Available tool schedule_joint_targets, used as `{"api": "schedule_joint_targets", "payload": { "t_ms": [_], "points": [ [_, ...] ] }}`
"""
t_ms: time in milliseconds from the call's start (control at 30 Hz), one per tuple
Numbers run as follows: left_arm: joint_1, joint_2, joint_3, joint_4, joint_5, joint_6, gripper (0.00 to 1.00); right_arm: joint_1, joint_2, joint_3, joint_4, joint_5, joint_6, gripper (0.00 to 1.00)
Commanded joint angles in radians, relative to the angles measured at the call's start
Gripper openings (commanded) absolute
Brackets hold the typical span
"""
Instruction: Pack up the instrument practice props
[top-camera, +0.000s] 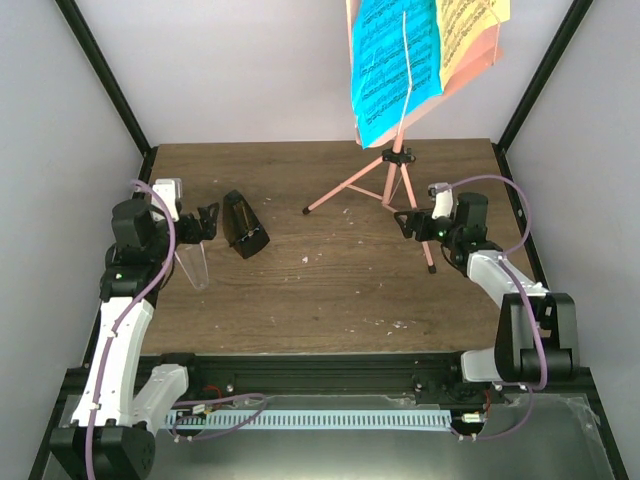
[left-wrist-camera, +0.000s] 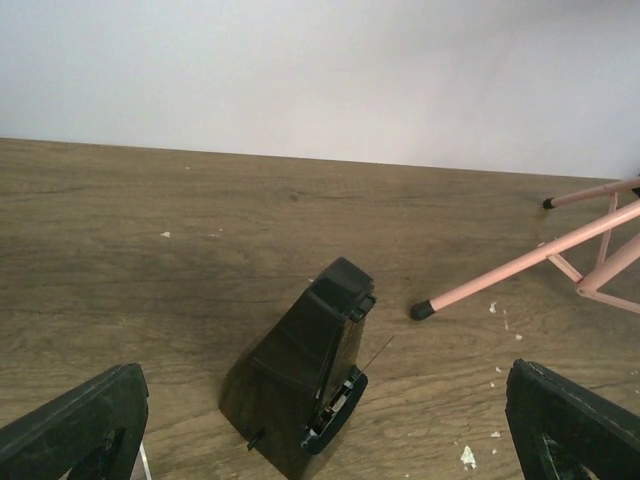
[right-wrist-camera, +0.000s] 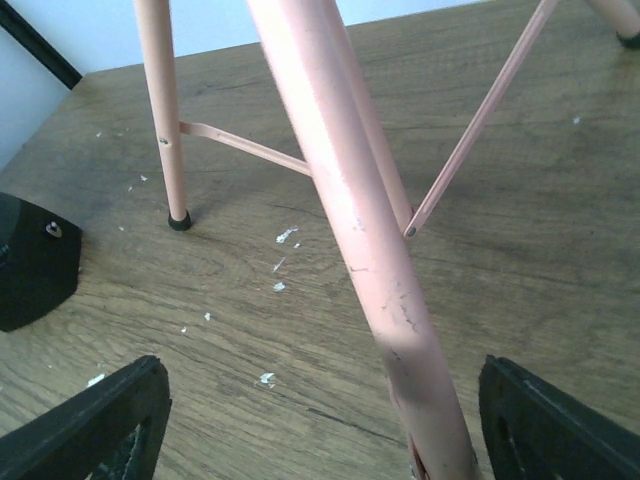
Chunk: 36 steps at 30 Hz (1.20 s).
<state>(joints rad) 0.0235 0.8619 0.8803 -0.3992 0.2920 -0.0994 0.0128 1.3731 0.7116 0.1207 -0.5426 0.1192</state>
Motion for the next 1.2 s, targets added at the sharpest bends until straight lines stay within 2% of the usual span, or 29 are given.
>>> {"api": "schedule_joint_targets", "payload": {
  "t_ms": [0, 300, 600, 933, 1167],
  "points": [
    [0.0, -0.01, -0.008, 0.007, -0.037, 0.008, 0.99, 0.013, -0.045, -0.002, 0.034, 0.042, 0.022, 0.88],
    [0.0, -0.017, -0.01, 0.01, -0.048, 0.003, 0.99, -0.055, -0.027, 0.01, 0.091, -0.035, 0.062, 0.99],
    [-0.001, -0.014, -0.014, 0.013, -0.044, -0.002, 0.99, -0.074, 0.087, 0.119, 0.088, -0.118, -0.001, 1.0],
    [-0.002, -0.003, -0.015, 0.016, -0.033, -0.005, 0.97, -0.017, 0.143, 0.147, 0.094, -0.178, -0.044, 0.89],
    [-0.002, 0.0, -0.015, 0.016, -0.031, -0.003, 0.97, 0.035, 0.152, 0.147, 0.088, -0.174, -0.052, 0.71]
  ]
}}
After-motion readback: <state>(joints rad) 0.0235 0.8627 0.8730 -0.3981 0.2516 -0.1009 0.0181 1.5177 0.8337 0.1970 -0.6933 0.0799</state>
